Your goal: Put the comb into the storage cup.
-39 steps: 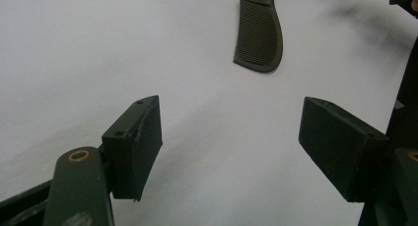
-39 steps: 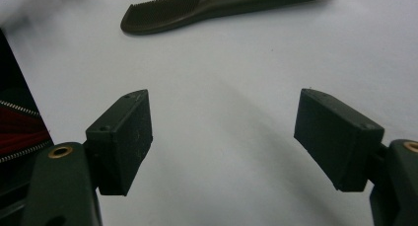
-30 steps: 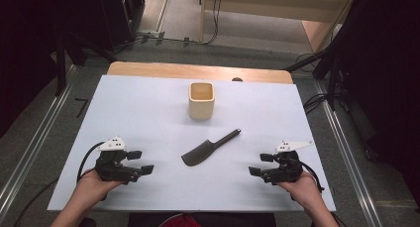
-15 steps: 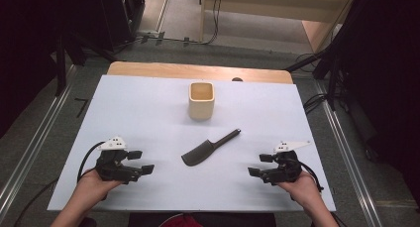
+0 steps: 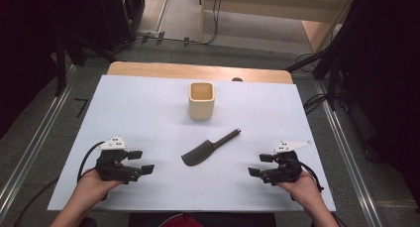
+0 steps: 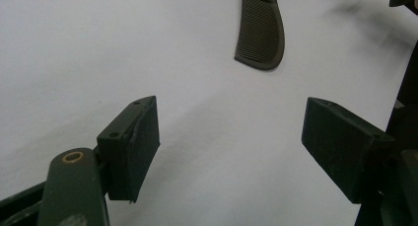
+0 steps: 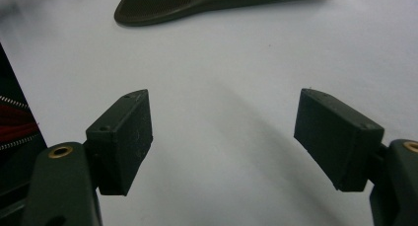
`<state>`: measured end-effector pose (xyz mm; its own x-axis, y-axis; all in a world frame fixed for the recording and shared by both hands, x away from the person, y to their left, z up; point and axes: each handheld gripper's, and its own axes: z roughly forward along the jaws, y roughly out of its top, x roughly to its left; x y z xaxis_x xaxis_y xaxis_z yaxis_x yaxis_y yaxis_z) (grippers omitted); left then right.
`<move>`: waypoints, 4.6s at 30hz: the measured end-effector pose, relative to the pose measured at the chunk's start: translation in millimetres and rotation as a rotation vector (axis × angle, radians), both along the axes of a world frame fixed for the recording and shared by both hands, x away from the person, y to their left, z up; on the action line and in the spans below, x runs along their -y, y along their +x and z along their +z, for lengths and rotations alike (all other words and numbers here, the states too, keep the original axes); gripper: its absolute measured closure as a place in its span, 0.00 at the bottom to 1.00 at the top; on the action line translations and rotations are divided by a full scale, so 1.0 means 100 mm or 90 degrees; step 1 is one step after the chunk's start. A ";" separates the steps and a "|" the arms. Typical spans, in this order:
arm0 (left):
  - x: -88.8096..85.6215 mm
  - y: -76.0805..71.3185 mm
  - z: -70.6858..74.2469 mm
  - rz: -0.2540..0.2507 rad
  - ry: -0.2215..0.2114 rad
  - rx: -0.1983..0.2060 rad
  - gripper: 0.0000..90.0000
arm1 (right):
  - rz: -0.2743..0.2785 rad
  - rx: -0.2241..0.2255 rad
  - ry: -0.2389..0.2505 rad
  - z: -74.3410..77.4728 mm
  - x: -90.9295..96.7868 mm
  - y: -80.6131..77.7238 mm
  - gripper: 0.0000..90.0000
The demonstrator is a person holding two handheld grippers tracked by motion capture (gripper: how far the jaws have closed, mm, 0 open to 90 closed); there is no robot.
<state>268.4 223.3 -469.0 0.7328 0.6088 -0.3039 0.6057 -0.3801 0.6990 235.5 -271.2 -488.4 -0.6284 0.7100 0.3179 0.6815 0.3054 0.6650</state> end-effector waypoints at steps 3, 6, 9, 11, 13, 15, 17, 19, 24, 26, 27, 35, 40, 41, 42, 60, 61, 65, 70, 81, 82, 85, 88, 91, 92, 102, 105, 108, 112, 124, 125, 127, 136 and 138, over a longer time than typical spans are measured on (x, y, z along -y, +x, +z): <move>0.00 0.00 0.00 -0.001 0.000 0.000 0.26 | -0.001 -0.001 -0.001 0.00 0.00 0.00 0.23; 0.00 0.00 0.00 -0.001 0.000 -0.001 0.26 | 0.000 -0.001 0.000 0.00 0.00 0.00 0.23; 0.00 0.00 0.00 -0.001 0.001 0.000 0.26 | 0.000 -0.001 -0.001 0.00 0.00 0.00 0.23; 0.00 0.00 0.00 -0.002 0.000 0.000 0.26 | -0.005 -0.002 0.005 0.00 0.00 0.00 0.23; 0.00 0.00 0.00 -0.002 0.001 0.000 0.26 | -0.014 -0.006 0.013 0.00 -0.01 0.00 0.23; 0.00 0.00 0.00 -0.003 0.000 0.000 0.26 | -0.020 -0.001 0.010 0.01 -0.01 0.00 0.23; 0.00 0.00 0.00 -0.002 -0.001 0.000 0.26 | -0.024 -0.003 0.010 0.01 -0.01 0.00 0.23; 0.00 0.00 0.00 -0.002 -0.003 0.001 0.26 | -0.033 -0.001 0.015 0.02 0.01 0.01 0.23; 0.00 0.01 0.00 0.001 -0.007 -0.002 0.26 | -0.071 0.001 0.026 0.07 0.02 0.04 0.23; 0.00 0.01 0.00 0.002 -0.009 -0.001 0.26 | -0.086 0.010 0.037 0.11 0.04 0.06 0.23; 0.00 0.01 0.00 0.002 -0.009 0.000 0.26 | -0.091 0.010 0.038 0.12 0.04 0.06 0.23; -0.01 0.01 0.01 0.003 -0.008 0.002 0.27 | -0.092 0.017 0.033 0.17 -0.03 0.12 0.22; -0.01 0.01 0.01 0.004 -0.010 0.003 0.27 | -0.089 0.017 0.030 0.21 -0.11 0.22 0.22; -0.01 0.01 0.01 0.005 -0.010 0.002 0.27 | -0.089 0.017 0.030 0.21 -0.11 0.22 0.22; -0.01 0.01 0.01 0.005 -0.010 0.002 0.27 | -0.091 0.017 0.029 0.23 -0.13 0.26 0.22; -0.01 0.02 0.01 0.004 -0.009 0.003 0.27 | -0.077 0.025 0.019 0.33 -0.25 0.50 0.22; -0.01 0.02 0.01 0.004 -0.010 0.003 0.27 | -0.077 0.027 0.017 0.34 -0.25 0.52 0.22; -0.01 0.02 0.01 0.005 -0.010 0.003 0.27 | -0.074 0.029 0.018 0.37 -0.28 0.58 0.22; -0.01 0.02 0.01 0.004 -0.010 0.002 0.27 | -0.076 0.038 0.013 0.40 -0.32 0.66 0.22; -0.01 0.02 0.01 0.002 -0.013 0.000 0.27 | -0.096 0.042 -0.010 0.40 -0.38 0.84 0.22; -0.01 0.02 0.01 0.002 -0.013 0.001 0.27 | -0.100 0.043 -0.012 0.40 -0.39 0.87 0.22; -0.01 0.02 0.01 0.003 -0.012 0.001 0.27 | -0.101 0.047 -0.014 0.41 -0.42 0.91 0.23; -0.01 0.02 0.01 0.003 -0.011 0.000 0.27 | -0.101 0.048 -0.012 0.41 -0.46 0.96 0.23; -0.01 0.02 0.01 0.003 -0.012 0.000 0.27 | -0.105 0.051 -0.015 0.42 -0.50 1.01 0.23; -0.01 0.02 0.01 0.002 -0.013 0.000 0.27 | -0.106 0.052 -0.015 0.43 -0.51 1.03 0.23; -0.02 0.02 0.01 0.004 -0.014 0.001 0.27 | -0.116 0.056 -0.011 0.44 -0.60 1.19 0.24; -0.02 0.02 0.01 0.003 -0.013 0.000 0.27 | -0.114 0.057 -0.019 0.43 -0.62 1.24 0.24; -0.02 0.02 0.01 0.004 -0.014 0.000 0.27 | -0.113 0.056 -0.028 0.41 -0.64 1.28 0.24; -0.02 0.02 0.01 0.004 -0.014 0.000 0.27 | -0.116 0.055 -0.025 0.38 -0.66 1.32 0.25; -0.02 0.02 0.01 0.006 -0.014 0.000 0.27 | -0.119 0.043 -0.039 0.30 -0.70 1.34 0.26; -0.02 0.02 0.01 0.006 -0.015 0.000 0.27 | -0.120 0.045 -0.042 0.29 -0.70 1.35 0.27; -0.02 0.02 0.01 0.006 -0.015 0.000 0.27 | -0.123 0.044 -0.044 0.27 -0.70 1.35 0.30; -0.03 0.02 0.01 0.007 -0.018 0.000 0.27 | -0.120 0.037 -0.034 0.15 -0.67 1.39 0.71; -0.03 0.02 0.02 0.005 -0.020 0.000 0.27 | -0.123 0.042 -0.052 0.11 -0.66 1.36 0.85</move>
<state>269.9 226.0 -467.4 0.7279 0.6047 -0.3233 0.6086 -0.3525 0.7109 371.1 -204.8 -477.7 -0.4952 0.8414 0.2166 0.6885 0.2279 0.6885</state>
